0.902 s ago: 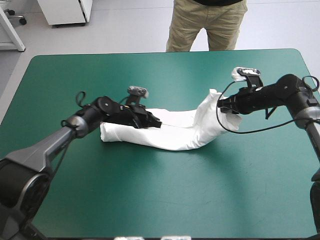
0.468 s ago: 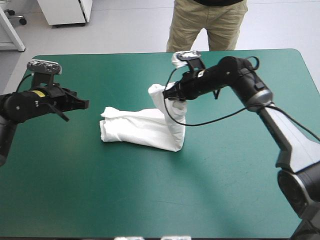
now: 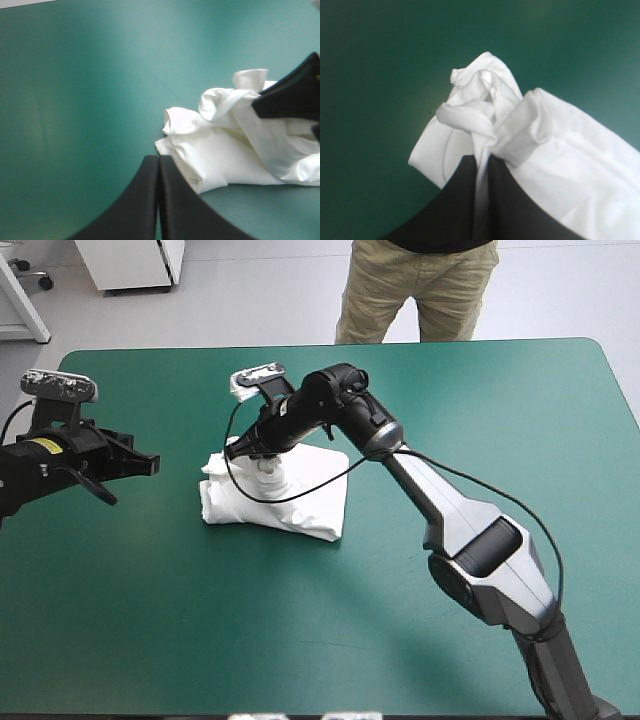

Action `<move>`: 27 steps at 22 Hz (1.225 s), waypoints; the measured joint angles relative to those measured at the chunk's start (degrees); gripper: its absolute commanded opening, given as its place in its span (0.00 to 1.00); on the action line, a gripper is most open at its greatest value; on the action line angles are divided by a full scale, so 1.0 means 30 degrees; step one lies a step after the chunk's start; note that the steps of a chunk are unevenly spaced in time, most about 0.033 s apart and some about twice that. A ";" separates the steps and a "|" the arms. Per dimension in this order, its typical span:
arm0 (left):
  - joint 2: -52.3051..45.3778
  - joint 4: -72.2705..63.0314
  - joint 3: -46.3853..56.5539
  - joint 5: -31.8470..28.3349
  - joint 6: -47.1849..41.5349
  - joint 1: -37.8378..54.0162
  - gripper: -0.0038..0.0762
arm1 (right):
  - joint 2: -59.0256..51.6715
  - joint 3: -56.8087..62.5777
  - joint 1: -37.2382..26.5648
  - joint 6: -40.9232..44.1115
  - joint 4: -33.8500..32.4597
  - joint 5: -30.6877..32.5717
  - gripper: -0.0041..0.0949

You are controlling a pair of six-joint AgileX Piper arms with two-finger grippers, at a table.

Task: Fold the cloth

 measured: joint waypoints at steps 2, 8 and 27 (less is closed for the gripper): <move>0.0000 0.0000 0.0000 0.0107 -0.0060 0.0000 0.04 | 0.1081 -0.0976 0.0144 0.0000 0.0295 0.0108 0.07; 0.0000 0.0018 0.0019 0.0498 -0.0081 0.0015 0.04 | 0.2800 -0.2088 0.0658 -0.2752 0.4137 0.0089 0.69; 0.0000 0.0017 0.0142 0.0535 -0.0101 0.0015 0.04 | -0.5989 0.7524 -0.3004 -0.2524 0.1428 0.1150 0.45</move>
